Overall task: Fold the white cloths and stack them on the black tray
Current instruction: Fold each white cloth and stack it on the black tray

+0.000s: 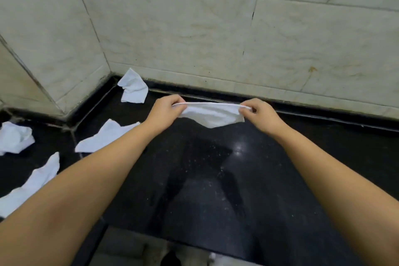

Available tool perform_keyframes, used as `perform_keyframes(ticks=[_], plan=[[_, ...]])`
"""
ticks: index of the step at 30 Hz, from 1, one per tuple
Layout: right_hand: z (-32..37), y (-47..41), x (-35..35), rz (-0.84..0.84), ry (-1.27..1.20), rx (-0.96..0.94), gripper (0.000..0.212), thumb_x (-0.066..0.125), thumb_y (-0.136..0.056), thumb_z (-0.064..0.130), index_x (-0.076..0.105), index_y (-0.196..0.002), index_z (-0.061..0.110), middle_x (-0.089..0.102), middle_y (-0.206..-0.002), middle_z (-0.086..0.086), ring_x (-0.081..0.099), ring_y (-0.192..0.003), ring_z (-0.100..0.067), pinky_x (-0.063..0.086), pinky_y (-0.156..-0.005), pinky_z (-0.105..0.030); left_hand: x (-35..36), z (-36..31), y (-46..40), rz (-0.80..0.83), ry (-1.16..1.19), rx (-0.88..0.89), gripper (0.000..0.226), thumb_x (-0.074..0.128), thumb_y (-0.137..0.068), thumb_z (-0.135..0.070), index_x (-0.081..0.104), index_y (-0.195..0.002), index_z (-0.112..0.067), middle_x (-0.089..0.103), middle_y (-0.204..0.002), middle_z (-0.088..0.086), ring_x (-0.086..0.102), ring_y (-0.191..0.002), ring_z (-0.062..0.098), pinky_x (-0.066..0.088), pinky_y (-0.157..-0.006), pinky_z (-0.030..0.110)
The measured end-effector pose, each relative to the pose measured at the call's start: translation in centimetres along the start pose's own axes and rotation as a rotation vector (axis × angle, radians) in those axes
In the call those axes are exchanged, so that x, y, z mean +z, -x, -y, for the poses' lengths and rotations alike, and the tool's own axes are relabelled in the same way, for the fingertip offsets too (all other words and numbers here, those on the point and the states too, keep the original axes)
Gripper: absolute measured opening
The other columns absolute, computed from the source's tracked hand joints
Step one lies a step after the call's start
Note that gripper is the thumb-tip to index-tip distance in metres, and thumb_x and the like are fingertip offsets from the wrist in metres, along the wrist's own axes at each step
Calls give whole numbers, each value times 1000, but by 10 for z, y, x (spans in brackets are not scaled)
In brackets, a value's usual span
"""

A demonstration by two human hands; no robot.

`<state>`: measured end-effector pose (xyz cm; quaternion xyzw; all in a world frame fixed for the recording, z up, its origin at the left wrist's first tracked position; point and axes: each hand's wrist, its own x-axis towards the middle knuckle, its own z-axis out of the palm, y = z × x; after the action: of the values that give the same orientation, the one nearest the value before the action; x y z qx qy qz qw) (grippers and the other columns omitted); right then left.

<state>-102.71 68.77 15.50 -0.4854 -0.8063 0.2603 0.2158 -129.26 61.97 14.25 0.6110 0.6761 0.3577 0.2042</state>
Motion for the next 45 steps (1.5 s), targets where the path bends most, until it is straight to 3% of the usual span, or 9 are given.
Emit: perform_keyframes(ticks=[3,6,11,15,21,26,33,40,45], plan=[[-31,56,21,105,-41,12,17,61,-90,9,73,-102,9,68,-104,-1,61,-95,-13,45,-87,-25,15,17,65,193,-28,-83,11,61,-87,-18,66,-77,-19,65,-79,-8,57,-77,4,42,-71,21],[-61,121,49,323,5,71,12,64,-88,15,74,-95,15,70,-92,5,62,-85,-7,43,-73,-12,39,43,132,390,-108,-146,9,62,-86,-18,69,-80,-17,66,-78,-11,59,-73,2,45,-72,22],[-86,183,81,592,10,192,13,62,-89,20,70,-80,15,64,-75,1,51,-65,-6,43,-66,-24,75,71,207,580,-114,-218,21,64,-87,-21,63,-73,-36,64,-75,-17,60,-72,-4,45,-70,16],[-84,166,80,499,-28,237,18,63,-88,19,62,-76,32,59,-74,9,50,-64,-3,39,-60,-16,78,74,203,459,-52,-278,16,64,-86,-21,63,-74,-31,68,-81,-2,62,-77,12,48,-73,28],[-88,117,80,234,-13,406,8,55,-91,16,60,-86,13,59,-88,-1,53,-81,-17,39,-59,-23,95,55,130,203,-4,-328,7,60,-88,-19,60,-82,-16,59,-80,-5,53,-73,6,40,-63,19],[-95,96,101,216,108,549,9,49,-90,13,58,-89,15,61,-102,-8,56,-91,-25,46,-80,-36,118,64,95,269,-248,-364,10,52,-91,-23,58,-93,-16,62,-93,1,58,-90,18,45,-88,35],[-69,68,126,236,423,334,38,50,-93,19,46,-131,19,45,-130,-10,38,-124,-29,32,-100,-43,126,87,125,184,-436,-329,42,56,-89,-38,44,-126,-21,49,-124,1,45,-118,19,31,-103,37],[-3,31,197,522,275,89,35,50,-95,27,51,-128,18,50,-125,-7,44,-121,-26,33,-101,-40,128,96,182,74,-521,-276,25,61,-82,-43,61,-90,-19,54,-102,3,52,-98,24,35,-92,40],[5,27,209,564,332,22,26,49,-95,24,54,-120,18,51,-123,-7,47,-116,-27,34,-102,-41,132,95,191,65,-489,-317,21,55,-89,-37,62,-95,-19,53,-110,2,49,-107,21,29,-100,38]])
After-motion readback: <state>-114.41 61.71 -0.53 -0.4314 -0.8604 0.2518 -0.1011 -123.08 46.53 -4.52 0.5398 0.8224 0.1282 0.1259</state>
